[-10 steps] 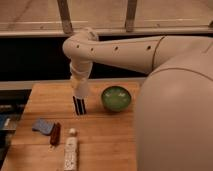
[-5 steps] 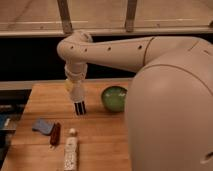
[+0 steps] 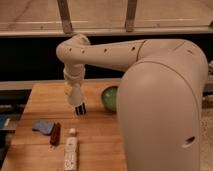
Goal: Place the ceramic cup over the eraser
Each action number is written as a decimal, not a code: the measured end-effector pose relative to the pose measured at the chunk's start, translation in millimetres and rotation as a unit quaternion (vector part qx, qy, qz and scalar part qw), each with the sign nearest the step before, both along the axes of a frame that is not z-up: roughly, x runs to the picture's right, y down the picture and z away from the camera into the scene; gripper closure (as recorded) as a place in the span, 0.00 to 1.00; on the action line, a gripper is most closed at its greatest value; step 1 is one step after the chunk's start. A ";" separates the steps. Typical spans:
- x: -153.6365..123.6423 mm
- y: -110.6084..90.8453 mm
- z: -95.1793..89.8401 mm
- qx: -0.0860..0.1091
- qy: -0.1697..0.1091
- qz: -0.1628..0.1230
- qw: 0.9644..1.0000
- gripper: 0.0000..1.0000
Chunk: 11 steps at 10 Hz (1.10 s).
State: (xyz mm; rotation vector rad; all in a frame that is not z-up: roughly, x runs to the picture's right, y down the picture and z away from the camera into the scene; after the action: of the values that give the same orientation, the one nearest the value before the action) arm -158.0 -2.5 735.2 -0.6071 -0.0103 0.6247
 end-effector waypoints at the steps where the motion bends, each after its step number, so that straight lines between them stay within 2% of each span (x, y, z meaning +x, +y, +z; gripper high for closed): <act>1: 0.0 2.6 2.7 -0.003 0.000 0.001 1.000 1.00; 4: 6.2 5.6 7.8 -0.009 0.005 0.007 1.000 0.98; 6: 3.7 9.8 12.7 -0.016 0.005 0.005 1.000 0.82; 11: 2.5 16.1 21.7 -0.031 -0.005 0.000 1.000 0.29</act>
State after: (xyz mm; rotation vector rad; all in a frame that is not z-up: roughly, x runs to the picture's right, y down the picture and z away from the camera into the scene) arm -155.5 13.6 756.8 -0.6698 0.0001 0.6231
